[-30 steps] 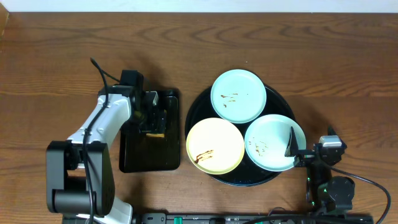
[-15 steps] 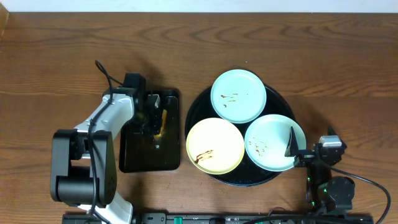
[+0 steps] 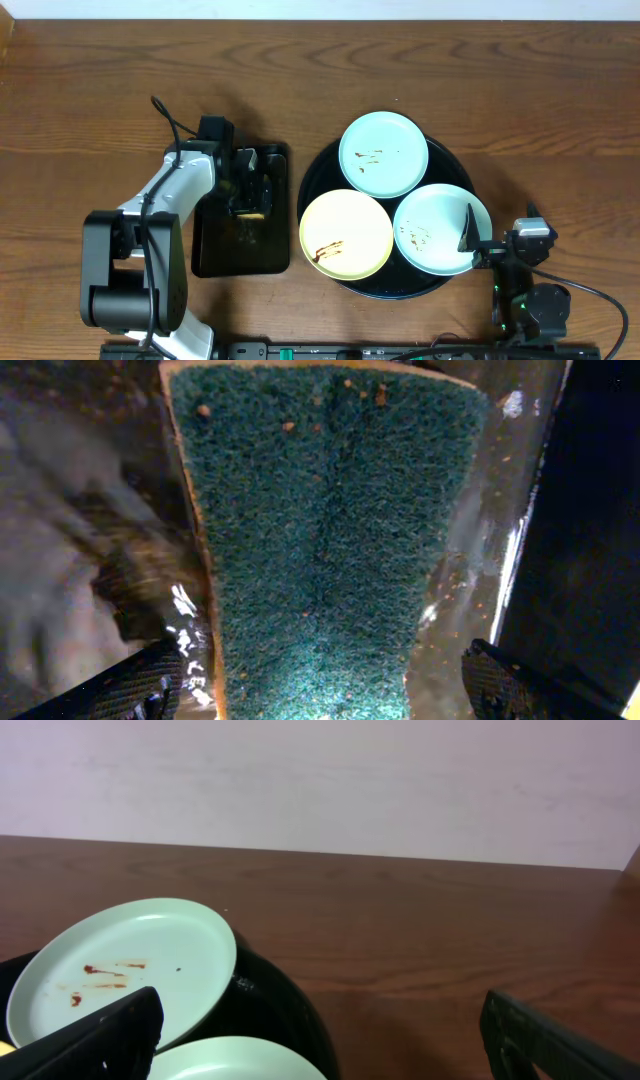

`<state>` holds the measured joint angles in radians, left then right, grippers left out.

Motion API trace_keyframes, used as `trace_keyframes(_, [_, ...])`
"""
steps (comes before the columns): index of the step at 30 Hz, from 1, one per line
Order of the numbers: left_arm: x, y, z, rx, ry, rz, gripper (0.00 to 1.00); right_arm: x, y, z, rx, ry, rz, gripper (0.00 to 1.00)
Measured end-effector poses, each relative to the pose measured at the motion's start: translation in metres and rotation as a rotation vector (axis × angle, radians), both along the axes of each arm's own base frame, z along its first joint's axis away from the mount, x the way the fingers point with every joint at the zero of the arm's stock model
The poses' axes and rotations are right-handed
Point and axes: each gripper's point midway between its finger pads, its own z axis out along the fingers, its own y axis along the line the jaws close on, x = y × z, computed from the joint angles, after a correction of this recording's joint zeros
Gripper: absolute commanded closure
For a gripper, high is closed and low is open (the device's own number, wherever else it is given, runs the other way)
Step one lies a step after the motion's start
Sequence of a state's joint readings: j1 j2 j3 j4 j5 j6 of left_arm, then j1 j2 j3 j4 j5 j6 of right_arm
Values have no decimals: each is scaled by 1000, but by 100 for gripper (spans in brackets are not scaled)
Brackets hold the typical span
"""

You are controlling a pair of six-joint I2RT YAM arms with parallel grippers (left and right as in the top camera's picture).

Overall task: Clean dirty plates on tray and stack at the side
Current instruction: 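Lower the left gripper and pinch the green-and-yellow sponge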

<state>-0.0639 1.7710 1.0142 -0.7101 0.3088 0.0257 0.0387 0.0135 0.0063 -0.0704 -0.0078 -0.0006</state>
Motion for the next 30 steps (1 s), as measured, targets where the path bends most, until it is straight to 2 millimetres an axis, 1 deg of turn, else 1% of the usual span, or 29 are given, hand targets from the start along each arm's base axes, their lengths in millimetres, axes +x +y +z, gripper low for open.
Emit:
trace_keyframes(2, [1, 0, 2, 0, -7, 0, 7, 0, 0, 0, 0, 0, 0, 1])
trace_keyframes(5, [5, 0, 13, -3, -47, 0, 7, 0, 0, 0, 0, 0, 0, 1])
trace_keyframes(9, [17, -1, 29, -8, -130, 0, 7, 0, 0, 0, 0, 0, 0, 1])
trace_keyframes(13, [24, -1, 29, -10, -159, 0, 7, 0, 0, 0, 0, 0, 0, 1])
trace_keyframes(16, [24, -1, 28, -10, -157, 0, 8, 0, 0, 0, 0, 0, 0, 1])
trace_keyframes(18, [23, -1, 25, -9, -146, 0, 11, 0, 0, 0, 0, 0, 0, 1])
trace_keyframes(21, [20, -1, 16, -6, -117, -3, 28, 0, 0, 0, 0, 0, 0, 1])
trace_keyframes(24, [21, -1, 11, -5, -109, -6, 37, 0, 0, 0, 0, 0, 0, 1])
trace_keyframes(26, [24, -1, 10, -5, -117, -4, 50, 0, 0, 0, 0, 0, 0, 1])
trace_keyframes(27, [25, -1, 10, -5, -124, -8, 65, 0, 0, 0, 0, 0, 0, 1])
trace_keyframes(28, [27, -1, 10, -3, -129, -8, 87, 0, 0, 0, 0, 0, 0, 1])
trace_keyframes(30, [30, -1, 10, -5, -140, 0, 92, 0, 0, 0, 0, 0, 0, 1])
